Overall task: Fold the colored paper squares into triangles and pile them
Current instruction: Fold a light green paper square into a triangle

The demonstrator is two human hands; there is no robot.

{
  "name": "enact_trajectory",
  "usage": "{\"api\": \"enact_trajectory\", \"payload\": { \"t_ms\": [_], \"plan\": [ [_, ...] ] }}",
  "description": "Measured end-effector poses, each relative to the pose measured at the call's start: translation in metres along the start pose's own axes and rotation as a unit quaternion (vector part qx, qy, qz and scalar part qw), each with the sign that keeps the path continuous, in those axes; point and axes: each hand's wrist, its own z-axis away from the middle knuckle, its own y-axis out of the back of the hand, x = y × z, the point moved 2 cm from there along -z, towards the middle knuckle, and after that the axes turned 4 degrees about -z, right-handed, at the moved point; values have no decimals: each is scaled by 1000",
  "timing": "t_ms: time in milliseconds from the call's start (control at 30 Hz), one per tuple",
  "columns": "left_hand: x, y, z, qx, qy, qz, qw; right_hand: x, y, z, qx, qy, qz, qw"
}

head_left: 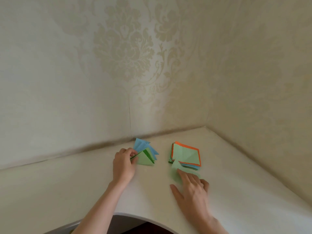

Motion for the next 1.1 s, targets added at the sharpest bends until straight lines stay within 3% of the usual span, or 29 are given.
{"api": "enact_trajectory", "payload": {
  "t_ms": [200,633,800,967,1100],
  "plan": [
    [-1,-3,2,9,-4,-19,1000,-22,1,5,-18,54,-62,996],
    [10,29,31,57,-93,-19,994,-39,-6,-7,-77,46,-160,983],
    [21,36,62,-23,-156,43,987,-35,-6,-7,-101,61,-198,973],
    [26,28,74,-139,-149,68,977,-30,-6,-14,-128,52,-237,962],
    [25,22,74,-139,-144,46,979,-27,-9,-18,-147,37,-263,953]
  ]
}}
